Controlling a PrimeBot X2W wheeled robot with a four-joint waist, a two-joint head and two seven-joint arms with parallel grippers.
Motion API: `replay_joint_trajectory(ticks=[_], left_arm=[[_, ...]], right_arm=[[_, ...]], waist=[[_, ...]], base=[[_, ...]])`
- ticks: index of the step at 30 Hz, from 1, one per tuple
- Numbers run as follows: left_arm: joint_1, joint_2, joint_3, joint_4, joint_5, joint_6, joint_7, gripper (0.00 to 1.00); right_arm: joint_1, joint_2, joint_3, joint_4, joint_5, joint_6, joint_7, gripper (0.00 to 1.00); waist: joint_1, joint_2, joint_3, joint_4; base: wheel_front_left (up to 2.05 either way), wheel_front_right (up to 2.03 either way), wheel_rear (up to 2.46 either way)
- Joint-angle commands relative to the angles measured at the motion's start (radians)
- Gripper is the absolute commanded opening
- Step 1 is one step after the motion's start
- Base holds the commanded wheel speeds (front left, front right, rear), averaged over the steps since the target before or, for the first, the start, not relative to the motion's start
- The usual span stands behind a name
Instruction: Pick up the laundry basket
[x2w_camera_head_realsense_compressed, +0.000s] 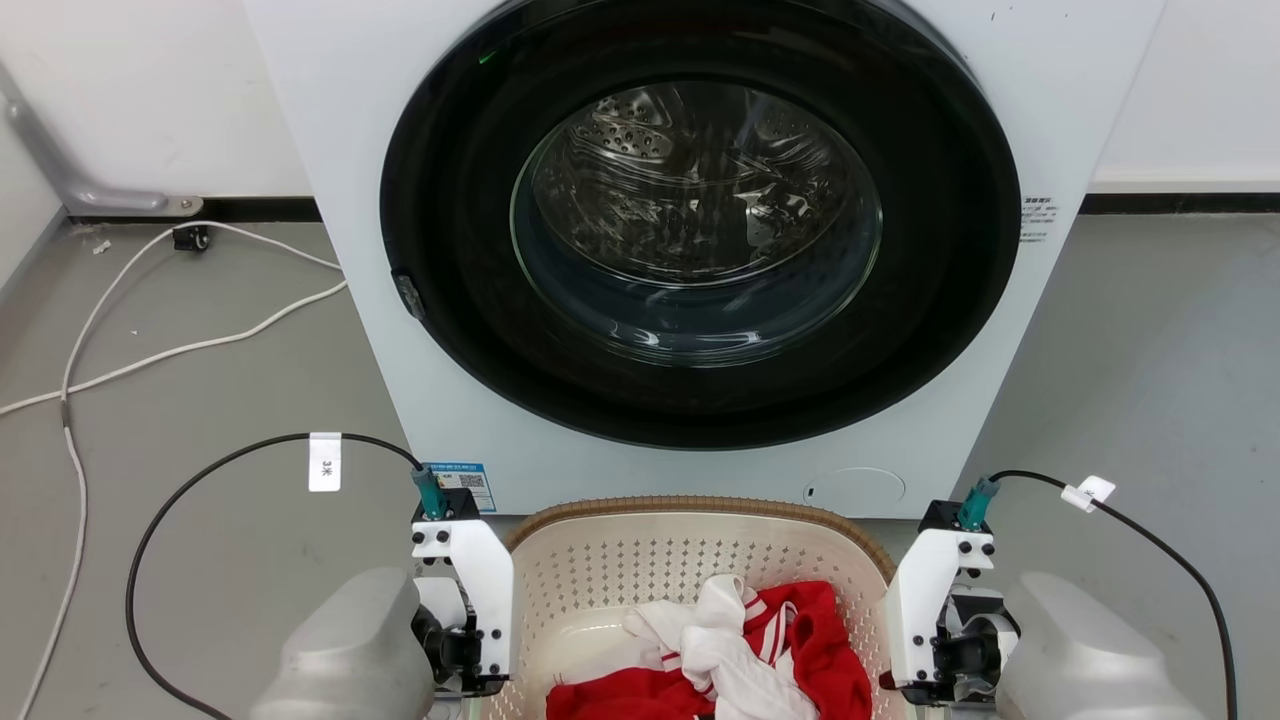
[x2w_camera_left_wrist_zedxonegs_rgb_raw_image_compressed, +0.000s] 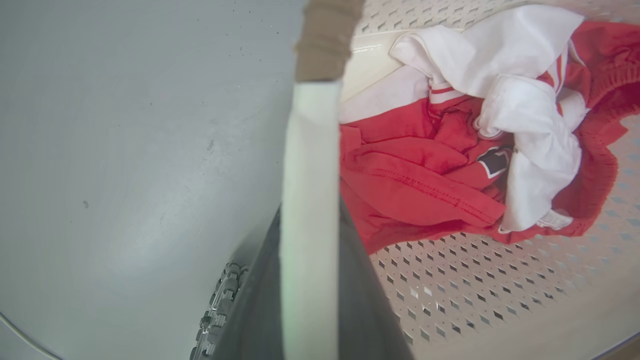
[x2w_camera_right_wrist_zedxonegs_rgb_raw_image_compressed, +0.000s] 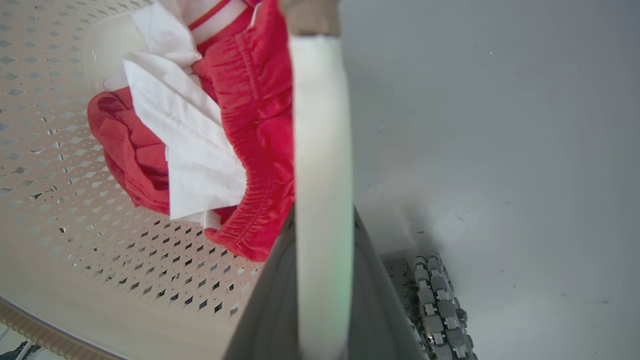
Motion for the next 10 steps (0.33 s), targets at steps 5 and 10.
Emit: replay_joint_trajectory(ticks=[5, 10], left_arm=[[0.003, -0.020, -0.004, -0.008, -0.006, -0.008, -0.006, 0.00], [0.001, -0.022, -0.006, -0.008, -0.009, -0.008, -0.008, 0.00]], right_arm=[[0.007, 0.017, -0.004, -0.008, 0.000, 0.013, -0.001, 0.00], [0.010, 0.018, -0.005, -0.008, 0.001, 0.013, 0.001, 0.00]], waist=[[0.0000, -0.0001, 0.004, 0.001], [0.0000, -0.0001, 0.006, 0.001]], base=[[0.00, 0.00, 0.00], [0.00, 0.00, 0.00]])
